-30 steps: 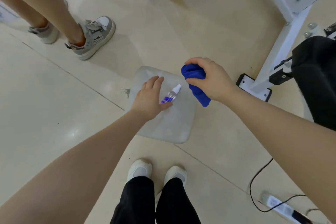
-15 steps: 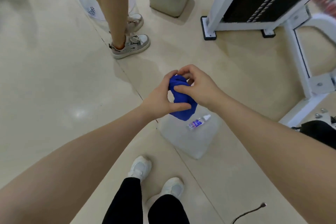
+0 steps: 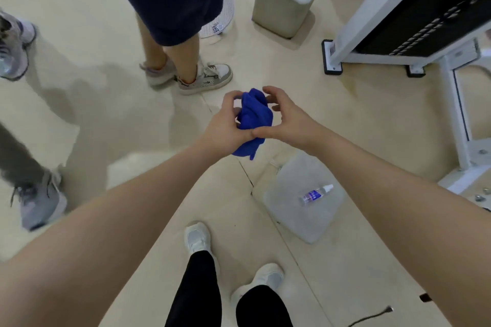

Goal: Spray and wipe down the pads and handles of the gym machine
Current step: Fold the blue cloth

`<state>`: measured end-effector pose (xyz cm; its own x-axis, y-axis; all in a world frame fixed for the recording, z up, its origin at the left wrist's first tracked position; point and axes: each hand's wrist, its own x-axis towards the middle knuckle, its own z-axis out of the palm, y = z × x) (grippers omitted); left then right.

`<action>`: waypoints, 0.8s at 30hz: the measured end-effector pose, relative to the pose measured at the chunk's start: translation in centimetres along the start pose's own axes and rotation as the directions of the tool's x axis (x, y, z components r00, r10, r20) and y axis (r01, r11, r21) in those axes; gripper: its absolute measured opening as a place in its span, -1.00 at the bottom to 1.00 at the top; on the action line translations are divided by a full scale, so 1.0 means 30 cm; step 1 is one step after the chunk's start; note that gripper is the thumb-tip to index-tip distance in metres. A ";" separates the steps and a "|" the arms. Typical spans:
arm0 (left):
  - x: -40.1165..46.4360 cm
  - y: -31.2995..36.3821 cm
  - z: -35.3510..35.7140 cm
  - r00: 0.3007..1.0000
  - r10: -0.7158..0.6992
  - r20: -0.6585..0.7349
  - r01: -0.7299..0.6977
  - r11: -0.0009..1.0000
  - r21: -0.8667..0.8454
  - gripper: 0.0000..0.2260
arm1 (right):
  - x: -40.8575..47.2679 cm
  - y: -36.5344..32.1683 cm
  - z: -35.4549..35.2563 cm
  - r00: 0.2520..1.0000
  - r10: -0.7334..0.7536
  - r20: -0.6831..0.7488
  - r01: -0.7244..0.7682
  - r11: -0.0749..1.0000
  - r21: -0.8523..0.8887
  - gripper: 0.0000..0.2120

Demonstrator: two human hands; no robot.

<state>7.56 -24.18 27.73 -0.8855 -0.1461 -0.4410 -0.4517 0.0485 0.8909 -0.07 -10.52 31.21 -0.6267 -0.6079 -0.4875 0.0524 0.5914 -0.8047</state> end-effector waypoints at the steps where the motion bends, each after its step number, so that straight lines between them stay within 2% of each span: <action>1: 0.029 0.019 -0.025 1.000 -0.015 -0.006 0.015 1.000 -0.021 -0.39 | 0.025 -0.017 -0.006 1.000 0.012 0.021 -0.012 1.000 0.022 -0.24; 4: 0.126 0.087 -0.088 1.000 -0.020 0.004 0.020 0.999 -0.039 -0.48 | 0.109 -0.064 -0.026 0.999 -0.004 0.034 0.001 0.997 0.080 -0.28; 7: 0.209 0.141 -0.118 1.000 -0.004 0.030 0.006 0.998 -0.056 -0.50 | 0.184 -0.097 -0.051 1.000 0.004 -0.023 0.000 0.989 0.147 -0.36; 12: 0.341 0.202 -0.120 0.996 -0.063 0.067 0.069 0.993 -0.094 -0.53 | 0.278 -0.099 -0.145 0.988 0.054 -0.144 -0.039 0.994 0.105 -0.50; 19: 0.622 0.402 -0.172 0.997 -0.061 0.055 0.064 0.996 -0.058 -0.63 | 0.537 -0.163 -0.399 0.980 0.046 -0.194 -0.034 0.997 0.065 -0.56; 22: 0.737 0.492 -0.220 0.997 -0.082 0.000 0.081 0.992 -0.101 -0.69 | 0.654 -0.230 -0.481 0.979 0.078 -0.186 -0.041 0.979 0.199 -0.56; 24: 0.821 0.554 -0.279 0.991 -0.129 -0.045 0.121 0.982 -0.147 -0.67 | 0.750 -0.290 -0.516 0.983 0.095 -0.155 -0.049 0.960 0.275 -0.65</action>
<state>-20.84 -35.24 32.58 -0.8143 -0.1950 -0.5467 -0.5346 -0.1149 0.8372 -26.67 -21.16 32.49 -0.7318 -0.4595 -0.5034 0.2952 0.4520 -0.8418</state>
